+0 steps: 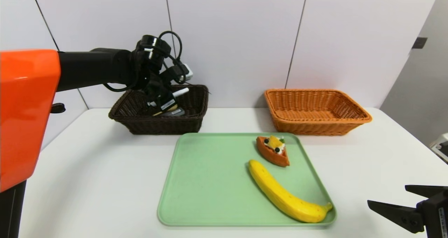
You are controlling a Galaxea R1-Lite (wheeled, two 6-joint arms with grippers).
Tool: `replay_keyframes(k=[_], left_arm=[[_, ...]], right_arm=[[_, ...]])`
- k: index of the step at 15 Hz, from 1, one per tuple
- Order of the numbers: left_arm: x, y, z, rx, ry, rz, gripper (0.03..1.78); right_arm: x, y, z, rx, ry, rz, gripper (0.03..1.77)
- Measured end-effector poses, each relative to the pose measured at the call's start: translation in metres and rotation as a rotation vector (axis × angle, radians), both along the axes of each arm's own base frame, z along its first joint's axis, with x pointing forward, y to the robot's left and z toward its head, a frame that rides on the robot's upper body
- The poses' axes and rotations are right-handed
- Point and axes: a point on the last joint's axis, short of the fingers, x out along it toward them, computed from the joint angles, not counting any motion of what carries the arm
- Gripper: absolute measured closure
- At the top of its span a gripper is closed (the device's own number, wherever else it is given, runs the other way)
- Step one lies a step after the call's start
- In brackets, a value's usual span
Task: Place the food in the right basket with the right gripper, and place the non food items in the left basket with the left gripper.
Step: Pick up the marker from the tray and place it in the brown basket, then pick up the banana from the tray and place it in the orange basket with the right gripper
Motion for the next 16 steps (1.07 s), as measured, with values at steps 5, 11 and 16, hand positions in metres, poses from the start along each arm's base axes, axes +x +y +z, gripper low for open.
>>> replay_keyframes(k=[5,11,16], left_arm=[[0.006,-0.002,-0.005,-0.01,-0.013,0.007,1.07],[-0.001,0.001,0.016,-0.115,-0.072,0.065,0.55],[-0.022,0.002,0.048,-0.322,-0.138,0.266,0.34]], right_arm=[[0.0,0.0,0.0,0.003,0.0,-0.002,0.09],[-0.001,0.0,0.0,0.003,-0.004,-0.003,0.09],[-0.001,0.0,0.001,0.004,-0.009,-0.006,0.09]])
